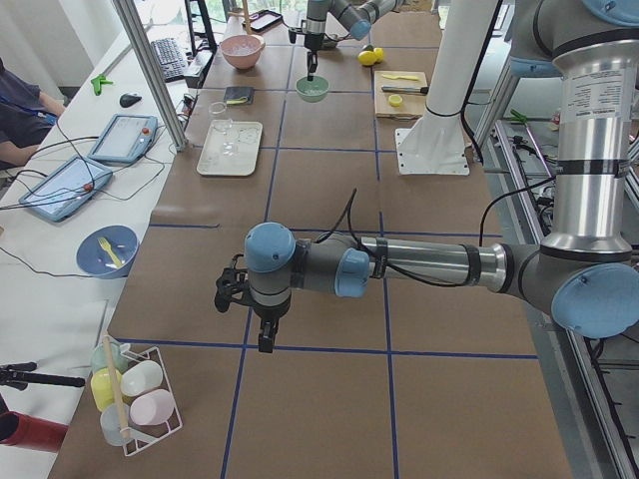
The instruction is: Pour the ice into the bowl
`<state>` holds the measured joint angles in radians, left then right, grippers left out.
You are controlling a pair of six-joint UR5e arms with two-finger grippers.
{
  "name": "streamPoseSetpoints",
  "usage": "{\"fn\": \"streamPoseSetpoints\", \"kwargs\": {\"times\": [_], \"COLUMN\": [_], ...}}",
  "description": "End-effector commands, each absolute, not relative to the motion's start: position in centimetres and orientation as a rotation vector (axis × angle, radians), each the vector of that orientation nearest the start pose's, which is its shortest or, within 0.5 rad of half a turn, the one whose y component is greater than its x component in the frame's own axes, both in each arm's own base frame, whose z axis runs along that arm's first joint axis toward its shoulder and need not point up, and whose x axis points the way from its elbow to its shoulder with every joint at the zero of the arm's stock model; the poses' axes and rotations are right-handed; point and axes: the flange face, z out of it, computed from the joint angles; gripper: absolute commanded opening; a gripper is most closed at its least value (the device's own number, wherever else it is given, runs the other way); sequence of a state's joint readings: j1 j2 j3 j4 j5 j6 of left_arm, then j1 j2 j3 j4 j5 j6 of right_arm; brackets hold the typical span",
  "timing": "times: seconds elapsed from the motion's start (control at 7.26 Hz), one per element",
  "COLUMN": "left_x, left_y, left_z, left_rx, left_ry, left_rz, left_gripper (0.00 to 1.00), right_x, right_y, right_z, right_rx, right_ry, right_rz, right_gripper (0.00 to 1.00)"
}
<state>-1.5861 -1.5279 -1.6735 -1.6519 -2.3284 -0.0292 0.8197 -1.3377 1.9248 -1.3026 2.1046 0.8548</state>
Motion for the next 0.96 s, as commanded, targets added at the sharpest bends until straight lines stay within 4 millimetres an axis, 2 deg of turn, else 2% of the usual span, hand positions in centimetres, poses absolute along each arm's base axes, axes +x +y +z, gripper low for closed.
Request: {"fn": "streamPoseSetpoints", "kwargs": {"times": [0.0, 0.14, 0.28, 0.69, 0.83], "left_x": [-7.2, -7.2, -7.2, -7.2, -7.2], "left_y": [-48.1, -48.1, -48.1, -48.1, -48.1], "left_z": [62.1, 62.1, 62.0, 62.0, 62.0], "left_rx": [0.129, 0.131, 0.131, 0.133, 0.133], "left_ry": [0.757, 0.757, 0.757, 0.757, 0.757], "left_rz": [0.011, 0.012, 0.012, 0.014, 0.014], "left_gripper": [1.00, 1.00, 1.00, 1.00, 1.00], "right_x": [-25.6, -24.8, -24.2, -20.2, -19.2], "right_y": [-46.0, -46.0, -45.7, -45.3, -45.1], "right_z": [42.4, 44.3, 47.4, 59.9, 61.0], "right_rx": [0.204, 0.188, 0.216, 0.244, 0.234], "right_ry": [-0.900, -0.893, -0.911, -1.012, -1.030], "right_rz": [-0.169, -0.172, -0.180, -0.181, -0.177], "right_gripper": [0.00, 0.00, 0.00, 0.00, 0.00]}}
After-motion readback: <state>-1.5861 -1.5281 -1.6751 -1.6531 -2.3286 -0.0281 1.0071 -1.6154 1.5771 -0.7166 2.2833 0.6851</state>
